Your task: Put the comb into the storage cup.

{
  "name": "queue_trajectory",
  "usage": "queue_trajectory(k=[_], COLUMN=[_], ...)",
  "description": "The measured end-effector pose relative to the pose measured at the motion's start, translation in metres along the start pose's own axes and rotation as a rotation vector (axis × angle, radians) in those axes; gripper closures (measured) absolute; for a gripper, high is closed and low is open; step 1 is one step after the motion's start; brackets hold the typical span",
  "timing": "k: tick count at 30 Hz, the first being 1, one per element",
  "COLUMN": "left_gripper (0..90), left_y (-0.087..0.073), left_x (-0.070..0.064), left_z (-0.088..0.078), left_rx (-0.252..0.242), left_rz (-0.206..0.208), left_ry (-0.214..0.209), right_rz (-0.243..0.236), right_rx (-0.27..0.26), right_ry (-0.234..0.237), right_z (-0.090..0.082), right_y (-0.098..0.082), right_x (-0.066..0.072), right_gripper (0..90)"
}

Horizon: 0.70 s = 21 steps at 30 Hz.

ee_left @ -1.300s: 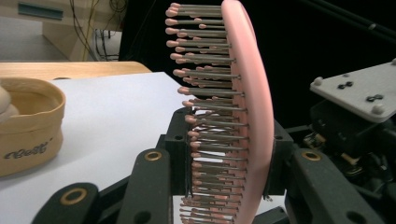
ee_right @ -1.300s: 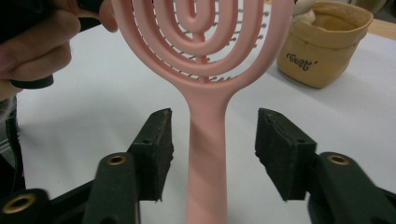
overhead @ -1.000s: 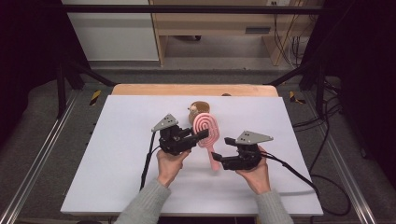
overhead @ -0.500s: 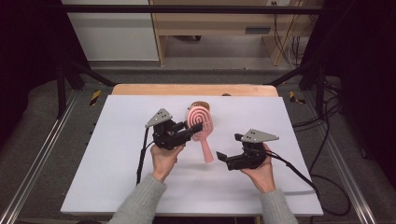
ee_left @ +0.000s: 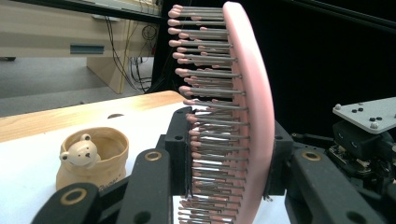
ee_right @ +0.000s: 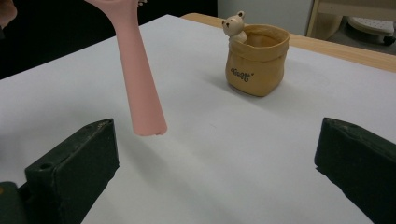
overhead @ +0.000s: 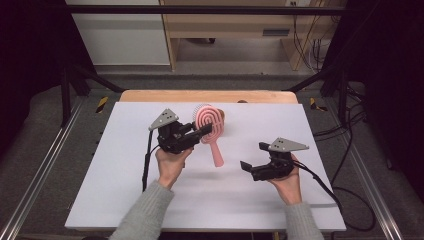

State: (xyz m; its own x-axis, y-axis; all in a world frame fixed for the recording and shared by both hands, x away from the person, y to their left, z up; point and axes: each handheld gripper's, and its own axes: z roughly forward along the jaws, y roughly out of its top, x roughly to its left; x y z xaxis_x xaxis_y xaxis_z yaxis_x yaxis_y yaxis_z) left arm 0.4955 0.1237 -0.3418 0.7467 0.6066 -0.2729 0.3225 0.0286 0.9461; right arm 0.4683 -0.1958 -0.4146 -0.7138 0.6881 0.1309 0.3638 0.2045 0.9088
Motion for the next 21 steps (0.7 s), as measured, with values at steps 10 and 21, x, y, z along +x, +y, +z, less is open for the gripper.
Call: queue_trajectory(k=[10, 21], left_gripper=[63.0, 63.0], left_y=[0.014, 0.025], left_x=[0.004, 0.013], left_z=[-0.007, -0.013], left_rx=[-0.019, -0.029], left_rz=[0.014, 0.009], left_ry=[0.013, 0.029], right_rz=[0.0, 0.014], right_rx=[-0.007, -0.013], right_ry=[-0.017, -0.023], right_z=[-0.009, -0.015], right_y=[-0.007, -0.017], right_x=[-0.015, -0.027], right_gripper=[0.1, 0.1])
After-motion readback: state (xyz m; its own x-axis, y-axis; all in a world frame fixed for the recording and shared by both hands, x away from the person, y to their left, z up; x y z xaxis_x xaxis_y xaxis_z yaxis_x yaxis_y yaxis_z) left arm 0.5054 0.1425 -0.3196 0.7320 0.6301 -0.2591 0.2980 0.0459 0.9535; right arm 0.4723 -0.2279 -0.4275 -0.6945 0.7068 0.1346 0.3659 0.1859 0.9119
